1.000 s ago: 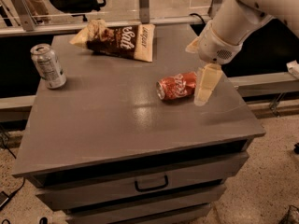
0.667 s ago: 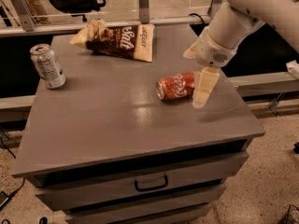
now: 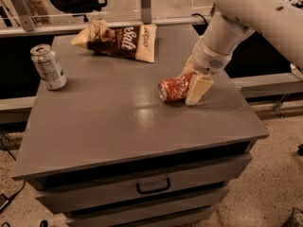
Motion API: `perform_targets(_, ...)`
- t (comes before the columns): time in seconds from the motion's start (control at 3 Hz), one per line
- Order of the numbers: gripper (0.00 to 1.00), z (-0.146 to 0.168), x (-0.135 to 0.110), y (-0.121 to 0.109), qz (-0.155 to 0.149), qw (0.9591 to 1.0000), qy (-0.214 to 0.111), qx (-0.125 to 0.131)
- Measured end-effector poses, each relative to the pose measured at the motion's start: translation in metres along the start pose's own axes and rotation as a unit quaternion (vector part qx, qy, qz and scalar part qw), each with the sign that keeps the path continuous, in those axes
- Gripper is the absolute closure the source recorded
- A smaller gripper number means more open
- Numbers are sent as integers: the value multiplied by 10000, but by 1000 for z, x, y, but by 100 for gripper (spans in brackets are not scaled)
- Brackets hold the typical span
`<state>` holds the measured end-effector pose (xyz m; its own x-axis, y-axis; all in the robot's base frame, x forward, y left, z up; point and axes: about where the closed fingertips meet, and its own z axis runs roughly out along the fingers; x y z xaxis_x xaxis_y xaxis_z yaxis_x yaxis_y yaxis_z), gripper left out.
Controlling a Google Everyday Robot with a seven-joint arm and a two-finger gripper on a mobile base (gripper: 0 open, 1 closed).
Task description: Move coke can near brown chip bag
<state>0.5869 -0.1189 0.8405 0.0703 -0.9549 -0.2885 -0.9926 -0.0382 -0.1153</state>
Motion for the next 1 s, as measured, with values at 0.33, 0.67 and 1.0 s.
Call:
perform_targets(0.33, 64, 2, -5, -2, -31, 10000, 5, -72)
perform_targets(0.67, 87, -4, -8, -4, -42, 9999, -96, -96)
perform_targets(1.0, 100, -20, -2, -10, 220, 9993, -310, -34)
